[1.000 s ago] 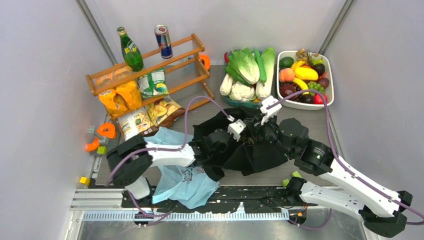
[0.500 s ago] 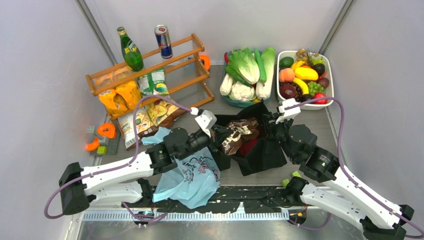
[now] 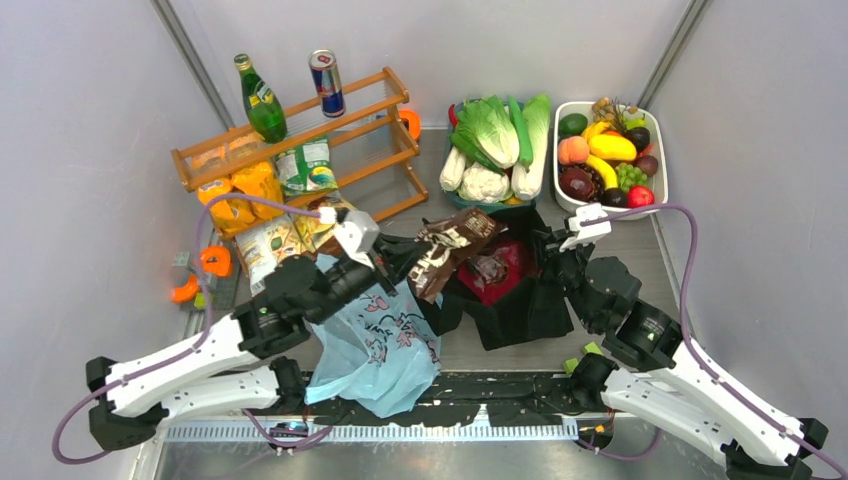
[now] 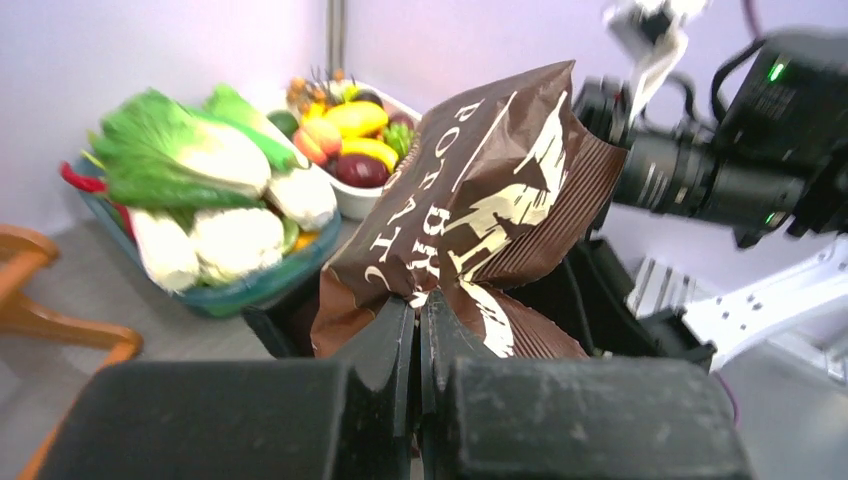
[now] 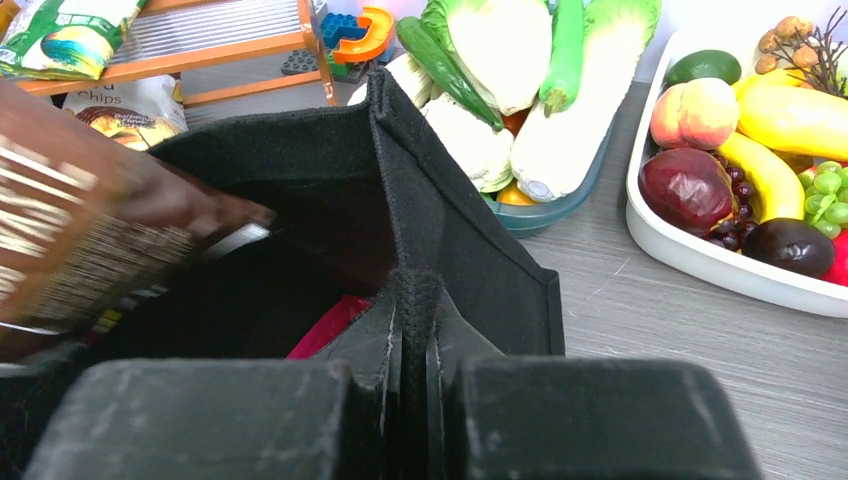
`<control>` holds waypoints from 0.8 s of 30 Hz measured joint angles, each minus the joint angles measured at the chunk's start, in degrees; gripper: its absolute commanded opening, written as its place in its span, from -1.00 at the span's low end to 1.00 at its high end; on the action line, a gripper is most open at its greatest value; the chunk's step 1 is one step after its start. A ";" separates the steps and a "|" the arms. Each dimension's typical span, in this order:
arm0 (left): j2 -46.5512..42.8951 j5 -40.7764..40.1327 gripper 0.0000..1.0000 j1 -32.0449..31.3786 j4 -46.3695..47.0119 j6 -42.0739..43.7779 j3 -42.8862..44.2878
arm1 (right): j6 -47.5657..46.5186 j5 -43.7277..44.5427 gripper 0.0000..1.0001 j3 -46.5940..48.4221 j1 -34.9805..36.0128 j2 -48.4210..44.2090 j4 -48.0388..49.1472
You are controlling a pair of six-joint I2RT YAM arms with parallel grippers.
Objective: Untie the knot of the grocery bags and take out the mixed food
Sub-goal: Pick up the fake candies from the takeout bag.
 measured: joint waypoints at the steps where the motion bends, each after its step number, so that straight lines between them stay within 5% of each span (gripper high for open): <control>1: -1.03 -0.50 -1.00 0.09 -1.99 0.42 1.84 | 0.00 0.11 -0.90 -0.11 0.00 -0.31 -0.02; 11: -7.96 -9.33 -1.00 1.75 -13.84 6.40 13.94 | -0.02 1.05 -0.90 -0.83 -0.26 -1.03 0.07; 24: -1.73 -11.30 -1.00 13.68 -20.59 13.99 13.49 | -0.04 1.11 -0.90 -1.90 -0.35 -2.49 0.85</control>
